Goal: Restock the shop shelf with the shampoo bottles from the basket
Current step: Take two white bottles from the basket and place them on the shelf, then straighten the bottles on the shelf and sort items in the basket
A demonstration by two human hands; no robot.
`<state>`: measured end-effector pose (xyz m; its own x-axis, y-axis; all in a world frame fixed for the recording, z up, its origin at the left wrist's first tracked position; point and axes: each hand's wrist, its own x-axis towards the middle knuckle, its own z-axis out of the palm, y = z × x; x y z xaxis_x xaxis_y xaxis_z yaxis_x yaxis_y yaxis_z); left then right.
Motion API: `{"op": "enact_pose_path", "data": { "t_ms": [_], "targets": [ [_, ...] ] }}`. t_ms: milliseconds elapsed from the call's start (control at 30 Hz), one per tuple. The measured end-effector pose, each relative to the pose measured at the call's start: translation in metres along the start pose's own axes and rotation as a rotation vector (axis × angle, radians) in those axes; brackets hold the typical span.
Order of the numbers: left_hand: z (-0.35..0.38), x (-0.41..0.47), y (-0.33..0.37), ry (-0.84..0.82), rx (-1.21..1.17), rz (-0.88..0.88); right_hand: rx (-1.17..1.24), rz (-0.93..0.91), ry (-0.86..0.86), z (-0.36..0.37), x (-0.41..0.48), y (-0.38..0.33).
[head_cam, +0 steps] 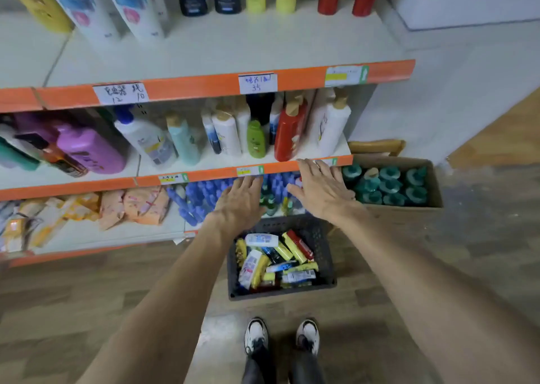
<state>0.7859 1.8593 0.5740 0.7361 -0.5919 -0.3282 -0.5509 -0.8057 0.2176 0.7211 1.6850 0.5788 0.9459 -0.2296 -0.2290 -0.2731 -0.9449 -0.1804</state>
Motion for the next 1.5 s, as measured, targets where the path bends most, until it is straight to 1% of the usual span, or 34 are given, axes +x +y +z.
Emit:
{"op": "enact_pose_path", "data": {
  "t_ms": [67, 300, 367, 467, 567, 733, 867, 967, 1100, 1233, 1333, 1433, 1500],
  "targets": [
    [0.054, 0.016, -0.006, -0.077, -0.014, -0.031, 0.012, 0.026, -0.055, 0.051, 0.007, 0.019],
    [0.257, 0.054, -0.035, -0.312, -0.053, -0.08, 0.072, 0.091, -0.329, 0.251, 0.02, 0.076],
    [0.307, 0.064, -0.042, -0.351, -0.057, -0.094, 0.101, 0.103, -0.387, 0.303, 0.024, 0.089],
    [0.374, 0.083, -0.052, -0.378, -0.086, -0.114, 0.1, 0.092, -0.425, 0.371, 0.037, 0.105],
    [0.436, 0.103, -0.064, -0.413, -0.102, -0.124, 0.1, 0.083, -0.42, 0.436, 0.052, 0.119],
    [0.528, 0.134, -0.097, -0.448, -0.066, -0.175, 0.113, 0.069, -0.42, 0.54, 0.079, 0.135],
    [0.6, 0.167, -0.13, -0.414, -0.067, -0.19, 0.131, 0.066, -0.39, 0.614, 0.105, 0.15],
    [0.638, 0.198, -0.146, -0.37, -0.067, -0.16, 0.111, 0.062, -0.363, 0.659, 0.129, 0.161],
    [0.674, 0.246, -0.158, -0.296, -0.015, -0.072, 0.099, 0.067, -0.345, 0.698, 0.168, 0.175],
    [0.694, 0.282, -0.161, -0.382, 0.03, -0.032, 0.133, 0.059, -0.314, 0.721, 0.198, 0.182],
    [0.701, 0.294, -0.162, -0.39, 0.087, 0.007, 0.1, 0.078, -0.394, 0.736, 0.207, 0.187],
    [0.702, 0.3, -0.155, -0.448, 0.177, 0.013, 0.041, 0.105, -0.476, 0.741, 0.206, 0.192],
    [0.699, 0.303, -0.148, -0.436, 0.196, 0.045, 0.035, 0.109, -0.483, 0.742, 0.204, 0.193]
  ]
}}
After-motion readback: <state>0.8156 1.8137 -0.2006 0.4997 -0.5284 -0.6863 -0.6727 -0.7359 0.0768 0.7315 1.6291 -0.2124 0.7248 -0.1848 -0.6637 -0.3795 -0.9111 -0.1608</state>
